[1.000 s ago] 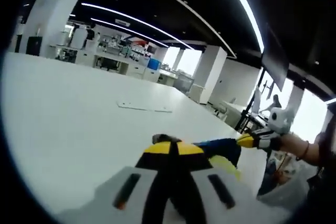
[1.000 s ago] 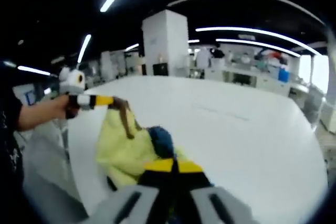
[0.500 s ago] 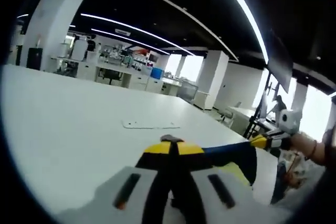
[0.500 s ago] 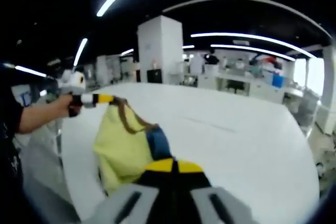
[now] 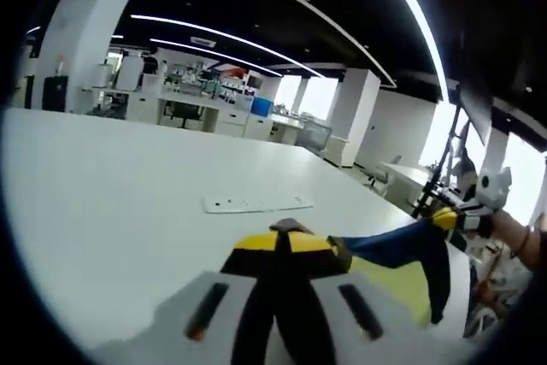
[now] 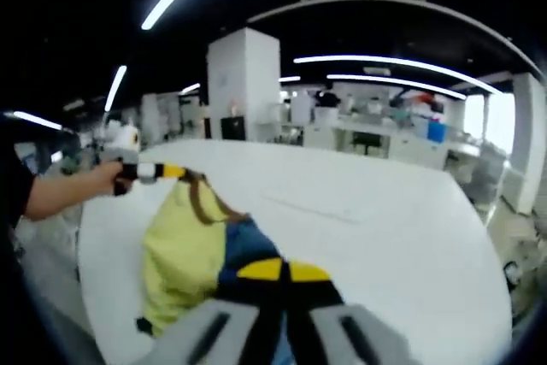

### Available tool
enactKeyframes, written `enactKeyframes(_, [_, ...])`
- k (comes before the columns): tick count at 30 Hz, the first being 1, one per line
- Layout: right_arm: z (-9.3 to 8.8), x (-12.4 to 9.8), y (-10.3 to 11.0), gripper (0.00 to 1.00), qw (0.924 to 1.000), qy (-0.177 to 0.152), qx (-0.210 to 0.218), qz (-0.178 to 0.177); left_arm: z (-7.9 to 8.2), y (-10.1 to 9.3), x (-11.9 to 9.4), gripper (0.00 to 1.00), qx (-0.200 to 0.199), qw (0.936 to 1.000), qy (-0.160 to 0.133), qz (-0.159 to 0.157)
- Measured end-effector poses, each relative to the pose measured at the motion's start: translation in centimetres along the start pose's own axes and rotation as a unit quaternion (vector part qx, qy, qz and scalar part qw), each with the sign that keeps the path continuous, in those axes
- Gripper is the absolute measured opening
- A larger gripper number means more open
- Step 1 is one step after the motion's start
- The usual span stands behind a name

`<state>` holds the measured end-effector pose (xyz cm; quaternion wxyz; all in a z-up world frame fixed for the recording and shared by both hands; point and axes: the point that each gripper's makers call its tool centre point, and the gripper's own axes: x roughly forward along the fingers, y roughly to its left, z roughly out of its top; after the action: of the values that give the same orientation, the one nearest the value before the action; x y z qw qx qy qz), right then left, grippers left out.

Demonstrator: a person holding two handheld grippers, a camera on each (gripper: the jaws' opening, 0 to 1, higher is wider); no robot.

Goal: Fold the garment on the visible template until the final outline fits inside the template.

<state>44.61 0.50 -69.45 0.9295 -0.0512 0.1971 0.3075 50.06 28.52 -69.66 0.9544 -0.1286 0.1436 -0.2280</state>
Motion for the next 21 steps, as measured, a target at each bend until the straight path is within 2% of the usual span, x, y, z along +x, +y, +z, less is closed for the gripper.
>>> enactKeyframes(4, [-0.3, 1.2, -1.8, 0.0, 0.9997, 0.01, -0.002, -0.024, -0.8, 0.8, 1.9, 0.0, -0.011, 0.9999, 0.006, 0.004])
enactKeyframes(6, [-0.5, 1.9, -2.8, 0.0, 0.9994, 0.012, 0.006, -0.033, -1.6, 1.8, 3.0, 0.0, -0.031, 0.9993, 0.017, 0.009])
enactKeyframes(12, [-1.4, 3.9, -4.9, 0.0, 0.9982, 0.023, 0.014, -0.053, -3.5, 4.1, 5.7, 0.0, -0.022, 0.9987, 0.041, 0.022])
enactKeyframes(18, [-3.0, 5.9, -6.9, 0.0, 0.9958, 0.041, 0.032, -0.076, -5.3, 4.4, 7.7, 0.0, -0.028, 0.9974, 0.055, 0.036])
enactKeyframes(19, [-3.2, 6.1, -7.0, 0.0, 0.9954, 0.044, 0.034, -0.078, -5.5, 5.5, 8.6, 0.0, -0.029, 0.9971, 0.059, 0.039])
enactKeyframes(21, [-3.6, 6.5, -7.0, 0.0, 0.9946, 0.048, 0.039, -0.083, -6.2, 6.2, 9.4, 0.0, -0.028, 0.9961, 0.07, 0.046])
